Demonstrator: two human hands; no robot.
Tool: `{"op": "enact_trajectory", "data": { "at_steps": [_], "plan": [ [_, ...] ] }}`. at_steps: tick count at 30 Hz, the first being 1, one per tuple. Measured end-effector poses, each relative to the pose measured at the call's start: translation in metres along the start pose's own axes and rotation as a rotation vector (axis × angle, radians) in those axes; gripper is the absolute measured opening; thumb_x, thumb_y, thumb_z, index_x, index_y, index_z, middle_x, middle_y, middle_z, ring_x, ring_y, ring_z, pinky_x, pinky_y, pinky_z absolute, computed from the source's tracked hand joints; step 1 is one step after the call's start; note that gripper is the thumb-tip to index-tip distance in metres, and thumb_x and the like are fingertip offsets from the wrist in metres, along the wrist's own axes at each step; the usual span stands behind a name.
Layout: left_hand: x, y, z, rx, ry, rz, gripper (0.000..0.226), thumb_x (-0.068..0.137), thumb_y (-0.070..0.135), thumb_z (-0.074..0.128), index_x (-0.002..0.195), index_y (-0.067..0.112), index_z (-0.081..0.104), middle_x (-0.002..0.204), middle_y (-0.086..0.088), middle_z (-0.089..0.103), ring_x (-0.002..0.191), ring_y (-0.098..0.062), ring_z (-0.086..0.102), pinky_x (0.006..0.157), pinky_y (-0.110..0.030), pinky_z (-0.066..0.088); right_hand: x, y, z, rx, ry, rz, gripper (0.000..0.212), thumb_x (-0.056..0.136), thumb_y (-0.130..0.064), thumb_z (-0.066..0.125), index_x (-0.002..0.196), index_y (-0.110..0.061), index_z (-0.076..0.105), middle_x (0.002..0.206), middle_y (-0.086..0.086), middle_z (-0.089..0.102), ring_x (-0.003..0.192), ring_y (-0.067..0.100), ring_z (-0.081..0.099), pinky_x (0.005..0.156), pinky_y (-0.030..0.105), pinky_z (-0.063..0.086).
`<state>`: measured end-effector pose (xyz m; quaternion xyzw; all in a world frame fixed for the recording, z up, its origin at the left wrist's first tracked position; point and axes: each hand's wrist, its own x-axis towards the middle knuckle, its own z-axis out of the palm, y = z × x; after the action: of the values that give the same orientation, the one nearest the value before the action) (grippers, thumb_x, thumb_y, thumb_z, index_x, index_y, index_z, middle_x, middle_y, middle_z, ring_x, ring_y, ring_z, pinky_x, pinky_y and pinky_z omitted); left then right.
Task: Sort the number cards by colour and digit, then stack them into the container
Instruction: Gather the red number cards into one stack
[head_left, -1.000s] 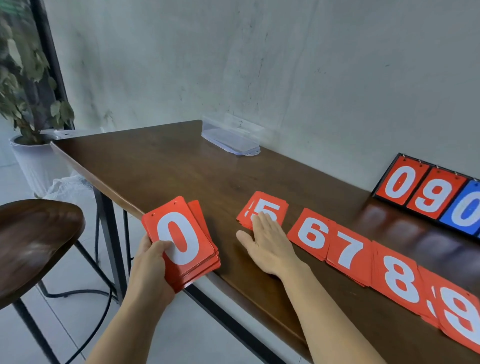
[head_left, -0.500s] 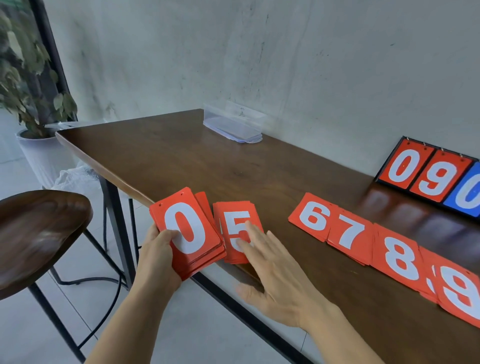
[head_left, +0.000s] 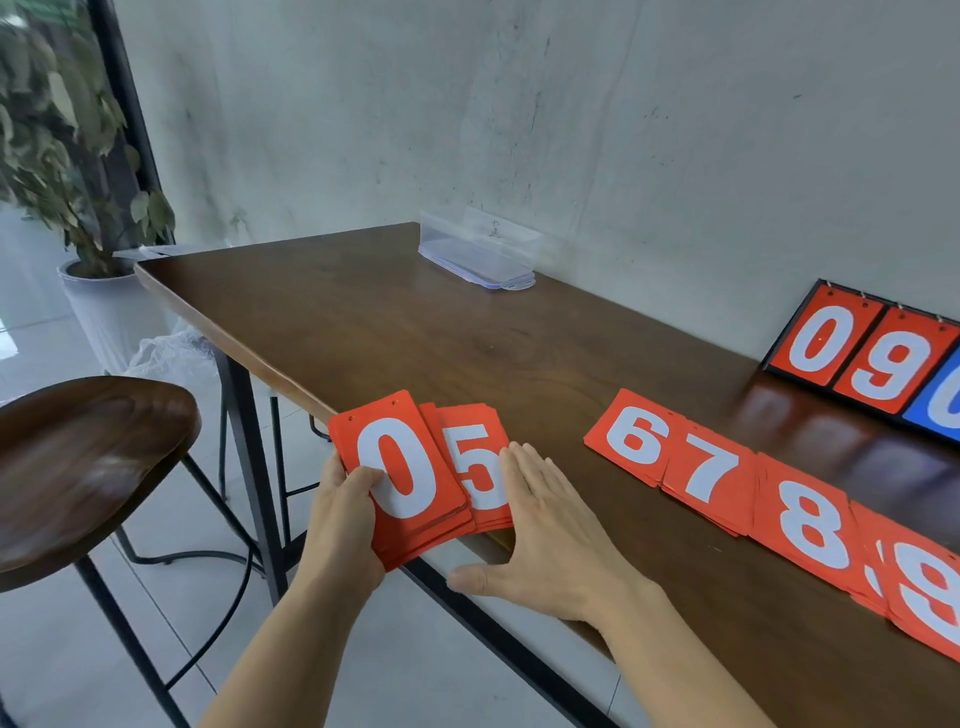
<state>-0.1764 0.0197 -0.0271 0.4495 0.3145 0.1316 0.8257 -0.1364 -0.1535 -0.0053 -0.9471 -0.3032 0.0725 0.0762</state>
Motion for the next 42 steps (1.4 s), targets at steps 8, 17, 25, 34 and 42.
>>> {"op": "enact_trajectory", "data": {
  "at_steps": [8, 17, 25, 34, 42],
  "plan": [
    [-0.012, -0.006, -0.004, 0.011, -0.031, -0.016, 0.028, 0.099, 0.013, 0.047, 0.119, 0.032, 0.049, 0.097, 0.002, 0.065, 0.086, -0.026, 0.064, 0.059, -0.036, 0.055, -0.007, -0.035, 0.017, -0.013, 0.062, -0.155, 0.12, 0.076, -0.073, 0.058, 0.149, -0.024, -0.024, 0.159, -0.008, -0.022, 0.127, 0.001, -0.03, 0.097, 0.017, -0.022],
    [-0.016, 0.003, -0.008, -0.019, -0.059, -0.03, 0.036, 0.097, 0.014, 0.052, 0.13, 0.028, 0.05, 0.108, -0.004, 0.065, 0.094, -0.033, 0.065, 0.069, -0.046, 0.058, -0.023, -0.017, -0.004, 0.032, 0.04, -0.146, 0.098, 0.086, -0.062, 0.054, 0.154, -0.028, -0.01, 0.16, -0.014, -0.013, 0.144, 0.0, -0.013, 0.108, 0.016, -0.011],
    [-0.024, 0.003, 0.014, -0.068, -0.144, -0.036, 0.034, 0.097, 0.012, 0.051, 0.127, 0.028, 0.054, 0.111, -0.004, 0.067, 0.096, -0.033, 0.066, 0.066, -0.042, 0.057, -0.001, 0.085, -0.027, -0.03, 0.142, 0.389, 0.071, 0.099, -0.056, 0.025, 0.154, -0.015, 0.01, 0.163, 0.004, 0.004, 0.149, 0.021, 0.006, 0.12, 0.038, 0.015],
    [-0.036, -0.011, 0.027, -0.064, -0.101, -0.04, 0.037, 0.096, 0.011, 0.051, 0.131, 0.027, 0.053, 0.106, -0.003, 0.066, 0.091, -0.032, 0.065, 0.058, -0.037, 0.055, -0.006, 0.068, -0.006, -0.085, 0.009, 0.261, 0.08, 0.095, -0.065, 0.013, 0.155, -0.015, -0.005, 0.162, 0.005, -0.01, 0.148, 0.02, -0.012, 0.122, 0.038, 0.0],
    [-0.045, -0.021, 0.017, -0.053, -0.108, -0.075, 0.037, 0.095, 0.01, 0.051, 0.127, 0.026, 0.055, 0.108, -0.005, 0.068, 0.09, -0.031, 0.067, 0.058, -0.036, 0.055, -0.08, 0.041, 0.009, -0.114, 0.024, -0.015, 0.086, 0.088, -0.07, 0.009, 0.154, -0.017, -0.009, 0.159, -0.004, -0.02, 0.144, 0.007, -0.024, 0.115, 0.024, -0.016]
  ]
}}
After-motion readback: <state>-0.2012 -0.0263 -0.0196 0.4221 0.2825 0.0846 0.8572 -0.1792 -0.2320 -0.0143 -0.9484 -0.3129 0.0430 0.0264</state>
